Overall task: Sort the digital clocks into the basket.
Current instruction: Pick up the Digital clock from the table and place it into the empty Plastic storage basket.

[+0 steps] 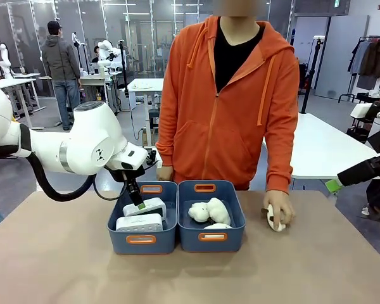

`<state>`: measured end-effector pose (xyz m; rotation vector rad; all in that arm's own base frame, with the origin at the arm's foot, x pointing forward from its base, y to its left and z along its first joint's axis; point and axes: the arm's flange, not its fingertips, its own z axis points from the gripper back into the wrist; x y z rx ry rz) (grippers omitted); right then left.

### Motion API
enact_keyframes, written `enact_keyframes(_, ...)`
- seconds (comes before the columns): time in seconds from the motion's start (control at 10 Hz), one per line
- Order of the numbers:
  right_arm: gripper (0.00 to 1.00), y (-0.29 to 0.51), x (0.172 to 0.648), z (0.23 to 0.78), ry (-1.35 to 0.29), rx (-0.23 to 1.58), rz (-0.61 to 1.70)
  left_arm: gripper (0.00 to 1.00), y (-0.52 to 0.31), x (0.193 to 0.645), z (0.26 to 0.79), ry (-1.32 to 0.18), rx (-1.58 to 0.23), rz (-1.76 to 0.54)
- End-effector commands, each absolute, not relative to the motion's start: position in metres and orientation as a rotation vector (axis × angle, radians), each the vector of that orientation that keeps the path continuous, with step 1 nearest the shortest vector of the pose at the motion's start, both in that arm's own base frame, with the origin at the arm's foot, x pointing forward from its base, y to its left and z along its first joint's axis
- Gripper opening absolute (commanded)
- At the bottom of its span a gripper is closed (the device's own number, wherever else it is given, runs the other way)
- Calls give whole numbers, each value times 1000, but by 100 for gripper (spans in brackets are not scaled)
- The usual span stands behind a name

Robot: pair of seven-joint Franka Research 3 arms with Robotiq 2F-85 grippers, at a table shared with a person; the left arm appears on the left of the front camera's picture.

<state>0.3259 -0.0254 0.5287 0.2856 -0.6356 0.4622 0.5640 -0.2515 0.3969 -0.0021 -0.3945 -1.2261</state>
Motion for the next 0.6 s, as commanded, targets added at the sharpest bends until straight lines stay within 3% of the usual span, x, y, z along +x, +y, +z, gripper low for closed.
enact_keyframes(0.0, 100, -26, 329, 528, -650, 281, 475, 93, -242, 555, 408, -397, 4, -1185)
enact_keyframes(0.5, 100, -26, 329, 528, -650, 281, 475, 93, -248, 564, 401, -400, 1, -1216)
